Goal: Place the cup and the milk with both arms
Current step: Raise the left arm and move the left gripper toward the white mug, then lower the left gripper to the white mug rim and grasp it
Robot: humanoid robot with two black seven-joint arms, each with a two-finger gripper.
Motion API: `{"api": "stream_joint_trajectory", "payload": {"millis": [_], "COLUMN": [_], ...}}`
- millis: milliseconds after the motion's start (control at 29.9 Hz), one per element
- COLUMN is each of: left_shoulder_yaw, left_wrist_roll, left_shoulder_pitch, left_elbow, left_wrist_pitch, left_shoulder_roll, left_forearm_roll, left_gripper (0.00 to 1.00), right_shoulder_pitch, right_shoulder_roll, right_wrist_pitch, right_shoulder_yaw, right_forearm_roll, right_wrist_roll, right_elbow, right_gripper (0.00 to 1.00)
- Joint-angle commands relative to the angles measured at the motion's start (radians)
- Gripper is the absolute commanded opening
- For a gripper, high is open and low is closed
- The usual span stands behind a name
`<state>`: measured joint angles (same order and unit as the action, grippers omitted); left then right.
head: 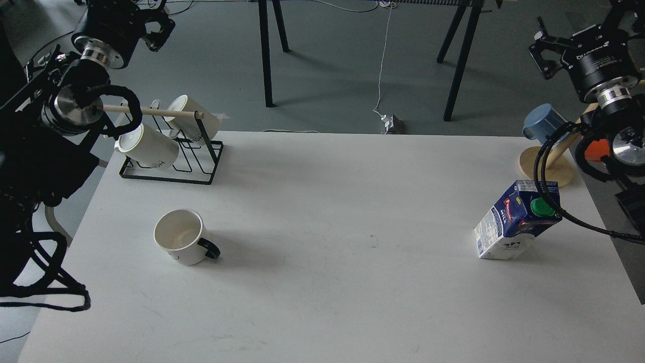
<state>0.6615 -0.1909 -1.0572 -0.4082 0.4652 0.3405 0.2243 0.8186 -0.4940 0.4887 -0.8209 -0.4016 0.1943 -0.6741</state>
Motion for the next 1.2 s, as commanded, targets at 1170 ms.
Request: {"api": "stream_joint_trajectory", "payload": {"millis": [1170], "left_shoulder_yaw": [-0.168], "left_wrist_roll": [-0.109], "left_shoulder_pitch": [0.318], "left_elbow": [-1.044], "left_wrist_pitch": [-0.031], "left_shoulder_roll": [0.776], "left_forearm_roll": [-0.874], "left_gripper": [0.96], "right_shoulder_pitch": [-0.029], "right_shoulder_roll": [-0.080], "right_wrist_pitch": [0.000], "right_shoulder_yaw": [-0.015], "right_forearm_roll": [0.003], "right_wrist_roll": [-0.001], "right_elbow": [-0.056], "right_gripper": [1.00]}}
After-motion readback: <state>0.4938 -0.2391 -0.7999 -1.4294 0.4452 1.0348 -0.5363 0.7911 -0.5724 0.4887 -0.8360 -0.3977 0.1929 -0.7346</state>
